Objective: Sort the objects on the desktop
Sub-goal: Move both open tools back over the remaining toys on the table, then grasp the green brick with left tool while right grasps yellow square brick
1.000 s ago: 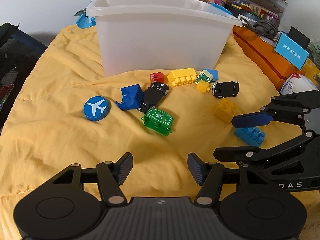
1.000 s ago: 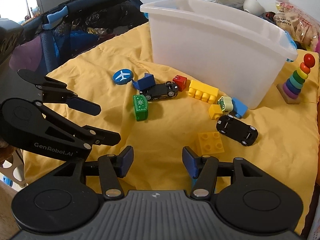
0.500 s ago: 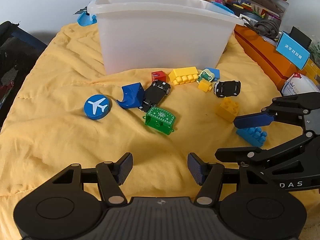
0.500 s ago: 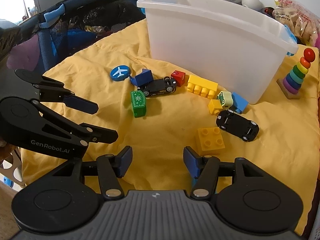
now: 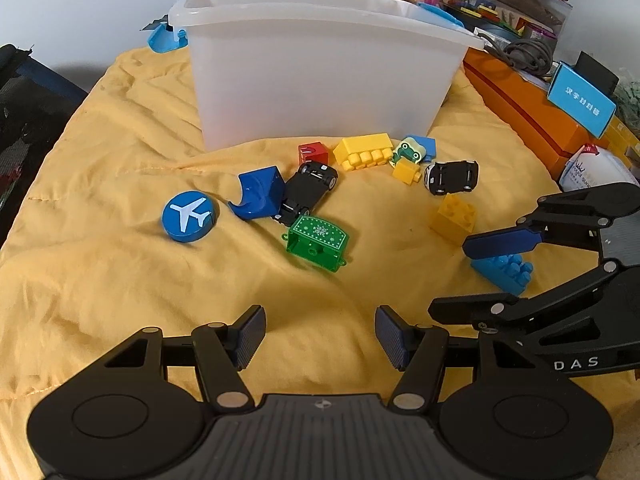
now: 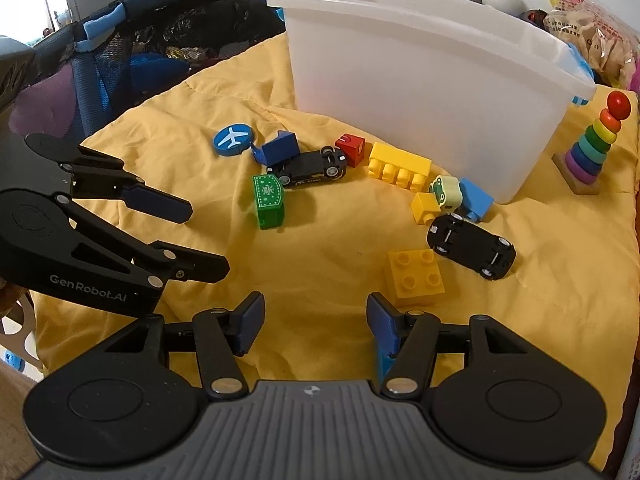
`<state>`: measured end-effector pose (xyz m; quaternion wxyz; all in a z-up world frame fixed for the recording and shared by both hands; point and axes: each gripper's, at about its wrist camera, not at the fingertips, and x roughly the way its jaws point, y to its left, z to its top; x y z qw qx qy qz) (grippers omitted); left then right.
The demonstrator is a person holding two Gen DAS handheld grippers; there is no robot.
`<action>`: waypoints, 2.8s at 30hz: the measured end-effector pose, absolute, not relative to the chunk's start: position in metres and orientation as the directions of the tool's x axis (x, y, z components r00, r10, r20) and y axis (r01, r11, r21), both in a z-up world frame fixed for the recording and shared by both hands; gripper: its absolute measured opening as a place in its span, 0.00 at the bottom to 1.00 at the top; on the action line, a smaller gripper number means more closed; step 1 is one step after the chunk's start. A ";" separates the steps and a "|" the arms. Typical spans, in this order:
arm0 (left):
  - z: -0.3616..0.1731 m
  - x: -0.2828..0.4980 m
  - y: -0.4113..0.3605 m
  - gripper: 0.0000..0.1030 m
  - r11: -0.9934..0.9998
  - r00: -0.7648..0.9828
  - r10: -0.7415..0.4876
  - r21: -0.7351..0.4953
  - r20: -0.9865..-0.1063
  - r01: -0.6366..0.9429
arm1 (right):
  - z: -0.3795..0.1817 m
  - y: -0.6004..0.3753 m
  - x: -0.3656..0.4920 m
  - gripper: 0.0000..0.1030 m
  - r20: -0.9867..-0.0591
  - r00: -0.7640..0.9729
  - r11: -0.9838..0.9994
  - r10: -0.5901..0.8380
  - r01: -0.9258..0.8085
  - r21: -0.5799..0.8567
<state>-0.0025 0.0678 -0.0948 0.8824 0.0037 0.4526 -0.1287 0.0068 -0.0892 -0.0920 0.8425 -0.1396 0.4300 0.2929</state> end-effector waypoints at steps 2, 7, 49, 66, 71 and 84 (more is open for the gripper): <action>-0.093 -0.001 0.069 0.62 0.966 0.559 -0.231 -0.121 -0.796 0.227 | -0.093 -0.089 0.008 0.57 -0.808 0.455 0.786 0.375 -0.618 0.017; -0.084 0.011 0.069 0.62 0.956 0.575 -0.287 -0.187 -0.766 0.227 | -0.083 -0.091 0.005 0.55 -0.775 0.512 0.787 0.371 -0.616 -0.030; -0.087 -0.015 0.048 0.49 0.948 0.600 -0.266 -0.094 -0.754 0.303 | -0.078 -0.125 0.009 0.57 -0.751 0.553 0.858 0.361 -0.513 0.035; -0.089 0.003 0.005 0.49 0.941 0.556 -0.165 0.039 -0.815 0.336 | -0.079 -0.135 0.012 0.57 -0.753 0.566 0.872 0.335 -0.488 0.021; -0.103 0.013 0.012 0.39 0.948 0.516 -0.214 -0.048 -0.829 0.316 | -0.082 -0.132 0.017 0.59 -0.757 0.568 0.858 0.323 -0.513 -0.018; -0.088 0.007 0.047 0.38 0.949 0.542 -0.285 -0.156 -0.790 0.273 | -0.107 -0.120 0.047 0.33 -0.813 0.485 0.829 0.323 -0.560 -0.004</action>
